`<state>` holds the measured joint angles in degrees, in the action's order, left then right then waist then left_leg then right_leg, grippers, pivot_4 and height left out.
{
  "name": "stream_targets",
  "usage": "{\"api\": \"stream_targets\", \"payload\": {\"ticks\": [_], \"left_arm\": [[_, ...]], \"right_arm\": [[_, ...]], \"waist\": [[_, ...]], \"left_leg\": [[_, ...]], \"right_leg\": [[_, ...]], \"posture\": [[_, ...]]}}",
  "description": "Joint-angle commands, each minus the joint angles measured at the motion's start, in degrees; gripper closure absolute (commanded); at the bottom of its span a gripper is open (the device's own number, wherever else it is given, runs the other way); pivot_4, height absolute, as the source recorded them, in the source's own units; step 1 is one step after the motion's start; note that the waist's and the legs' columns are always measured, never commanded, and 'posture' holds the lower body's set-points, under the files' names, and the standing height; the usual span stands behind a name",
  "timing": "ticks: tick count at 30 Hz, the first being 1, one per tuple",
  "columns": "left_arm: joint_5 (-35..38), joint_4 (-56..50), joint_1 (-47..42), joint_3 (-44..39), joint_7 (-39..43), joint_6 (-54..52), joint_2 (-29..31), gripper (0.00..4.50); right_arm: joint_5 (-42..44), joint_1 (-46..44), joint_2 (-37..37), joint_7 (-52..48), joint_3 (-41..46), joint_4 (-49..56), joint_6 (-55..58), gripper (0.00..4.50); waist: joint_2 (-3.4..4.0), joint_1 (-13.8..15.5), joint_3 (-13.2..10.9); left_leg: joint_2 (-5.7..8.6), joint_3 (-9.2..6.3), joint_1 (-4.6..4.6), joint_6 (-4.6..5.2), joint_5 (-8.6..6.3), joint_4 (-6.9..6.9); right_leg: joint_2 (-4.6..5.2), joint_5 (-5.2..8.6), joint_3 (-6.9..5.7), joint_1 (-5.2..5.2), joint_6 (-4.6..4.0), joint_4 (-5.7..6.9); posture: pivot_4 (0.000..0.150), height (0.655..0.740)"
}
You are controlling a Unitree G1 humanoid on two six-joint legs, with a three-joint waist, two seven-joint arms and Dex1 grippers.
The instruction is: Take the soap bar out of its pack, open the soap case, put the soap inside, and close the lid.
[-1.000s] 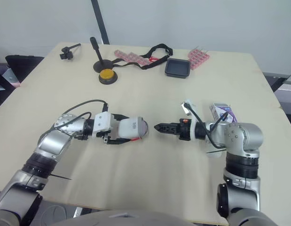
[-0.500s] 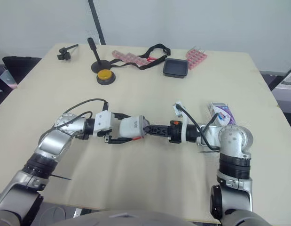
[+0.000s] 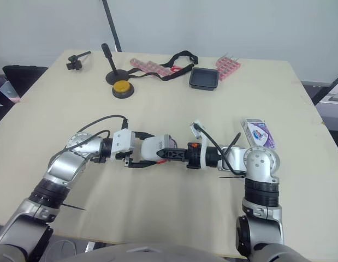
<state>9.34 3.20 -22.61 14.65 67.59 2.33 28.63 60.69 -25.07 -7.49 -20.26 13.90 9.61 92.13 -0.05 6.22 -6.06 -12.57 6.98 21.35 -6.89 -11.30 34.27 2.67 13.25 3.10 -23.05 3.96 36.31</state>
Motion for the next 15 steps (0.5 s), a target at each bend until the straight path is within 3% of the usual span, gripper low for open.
{"api": "stream_targets", "payload": {"ticks": [1, 15], "left_arm": [[1.2, -2.4, -0.3, -0.3, 0.2, 1.1, -0.2, 1.03], [1.1, -2.3, -0.4, -0.3, 0.6, 1.5, -0.5, 1.03]], "right_arm": [[3.1, -1.4, 0.1, 0.6, 0.6, 0.2, 0.4, 0.03], [4.2, -0.9, 1.6, 2.4, 0.2, -1.0, 0.4, 0.03]], "waist": [[0.0, 0.0, 0.0], [0.0, 0.0, 0.0]], "left_leg": [[0.0, 0.0, 0.0, 0.0, 0.0, 0.0], [0.0, 0.0, 0.01, -0.01, 0.0, -0.01]], "right_leg": [[0.0, 0.0, 0.0, 0.0, 0.0, 0.0], [0.0, 0.0, -0.02, 0.0, 0.0, -0.01]], "posture": [[0.15, 0.7395], [0.15, 0.7395]]}}
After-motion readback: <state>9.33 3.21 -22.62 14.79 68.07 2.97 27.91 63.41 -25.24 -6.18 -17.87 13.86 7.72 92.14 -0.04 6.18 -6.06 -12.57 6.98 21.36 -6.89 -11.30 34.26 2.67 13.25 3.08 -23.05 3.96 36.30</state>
